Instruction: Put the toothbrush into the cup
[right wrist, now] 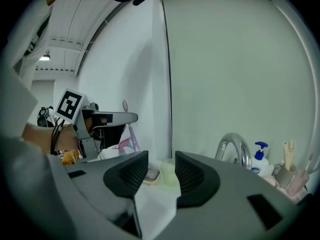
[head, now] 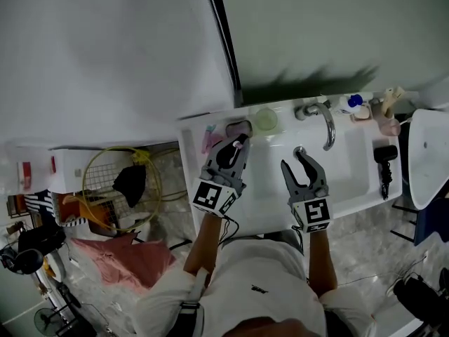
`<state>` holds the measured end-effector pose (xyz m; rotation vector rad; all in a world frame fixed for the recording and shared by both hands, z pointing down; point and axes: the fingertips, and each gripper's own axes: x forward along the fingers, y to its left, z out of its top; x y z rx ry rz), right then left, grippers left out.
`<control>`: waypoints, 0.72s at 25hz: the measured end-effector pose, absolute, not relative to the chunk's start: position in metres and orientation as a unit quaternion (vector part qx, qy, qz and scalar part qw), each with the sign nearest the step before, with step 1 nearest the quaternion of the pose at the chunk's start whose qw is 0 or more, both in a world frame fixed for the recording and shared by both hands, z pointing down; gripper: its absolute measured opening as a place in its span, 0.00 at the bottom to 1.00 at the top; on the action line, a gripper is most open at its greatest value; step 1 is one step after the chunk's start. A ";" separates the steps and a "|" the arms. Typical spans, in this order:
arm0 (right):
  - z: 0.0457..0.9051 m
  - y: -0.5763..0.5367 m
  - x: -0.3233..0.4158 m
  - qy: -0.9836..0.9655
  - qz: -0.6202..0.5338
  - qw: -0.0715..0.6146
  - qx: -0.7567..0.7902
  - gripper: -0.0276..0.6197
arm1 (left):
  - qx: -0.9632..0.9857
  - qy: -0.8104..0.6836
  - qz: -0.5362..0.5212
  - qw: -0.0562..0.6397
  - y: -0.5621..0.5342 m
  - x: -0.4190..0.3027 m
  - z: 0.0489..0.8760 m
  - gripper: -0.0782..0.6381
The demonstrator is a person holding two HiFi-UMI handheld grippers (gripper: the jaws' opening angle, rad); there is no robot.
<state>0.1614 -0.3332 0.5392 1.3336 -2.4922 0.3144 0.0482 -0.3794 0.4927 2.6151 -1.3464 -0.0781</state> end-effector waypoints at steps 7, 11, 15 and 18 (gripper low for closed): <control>0.553 -0.354 0.170 -0.874 0.118 0.149 0.448 0.32 | 0.879 -0.465 -0.025 0.100 -0.404 0.066 0.502 0.17; 0.559 -0.365 0.172 -0.876 0.121 0.149 0.443 0.32 | 0.878 -0.468 -0.024 0.099 -0.416 0.071 0.506 0.16; 0.567 -0.375 0.174 -0.878 0.124 0.148 0.439 0.32 | 0.876 -0.472 -0.022 0.102 -0.428 0.078 0.513 0.17; 0.576 -0.380 0.173 -0.877 0.130 0.152 0.436 0.32 | 0.874 -0.474 -0.018 0.103 -0.437 0.082 0.522 0.17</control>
